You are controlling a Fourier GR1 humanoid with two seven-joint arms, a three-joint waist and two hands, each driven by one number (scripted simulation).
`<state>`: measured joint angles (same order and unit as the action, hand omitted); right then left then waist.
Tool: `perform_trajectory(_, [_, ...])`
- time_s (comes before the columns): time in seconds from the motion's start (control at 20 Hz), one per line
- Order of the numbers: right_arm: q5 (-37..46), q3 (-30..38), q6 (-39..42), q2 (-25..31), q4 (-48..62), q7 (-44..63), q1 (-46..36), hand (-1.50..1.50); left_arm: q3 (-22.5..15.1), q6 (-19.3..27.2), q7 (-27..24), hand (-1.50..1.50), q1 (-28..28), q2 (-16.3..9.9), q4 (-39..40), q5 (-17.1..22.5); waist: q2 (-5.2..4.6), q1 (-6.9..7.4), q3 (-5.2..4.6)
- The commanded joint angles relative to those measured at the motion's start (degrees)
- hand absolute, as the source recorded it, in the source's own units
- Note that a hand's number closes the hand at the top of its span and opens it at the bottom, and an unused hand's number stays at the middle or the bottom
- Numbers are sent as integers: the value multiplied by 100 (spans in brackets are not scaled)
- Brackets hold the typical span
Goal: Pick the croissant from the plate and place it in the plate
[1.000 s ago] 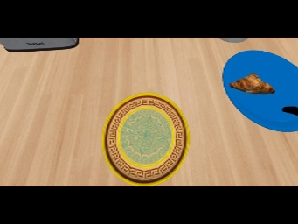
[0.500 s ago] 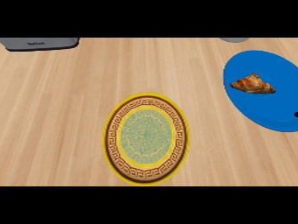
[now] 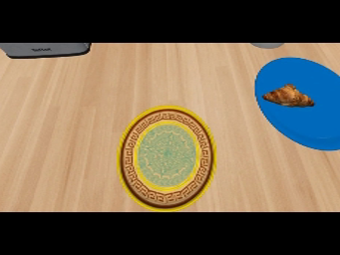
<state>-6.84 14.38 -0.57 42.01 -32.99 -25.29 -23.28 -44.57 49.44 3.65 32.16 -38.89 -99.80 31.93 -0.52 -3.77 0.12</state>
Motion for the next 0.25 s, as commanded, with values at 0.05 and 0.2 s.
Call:
perform_trajectory(0.05, [36,83,-60,162,247,-53,-106,-150,784,-326,-505,0,-1578,-54,-392,-333,-26,18,8])
perform_trajectory(0.2, [133,60,-189,172,330,-228,34,-150,773,-242,-485,0,-1636,-38,-437,-258,-17,-49,9])
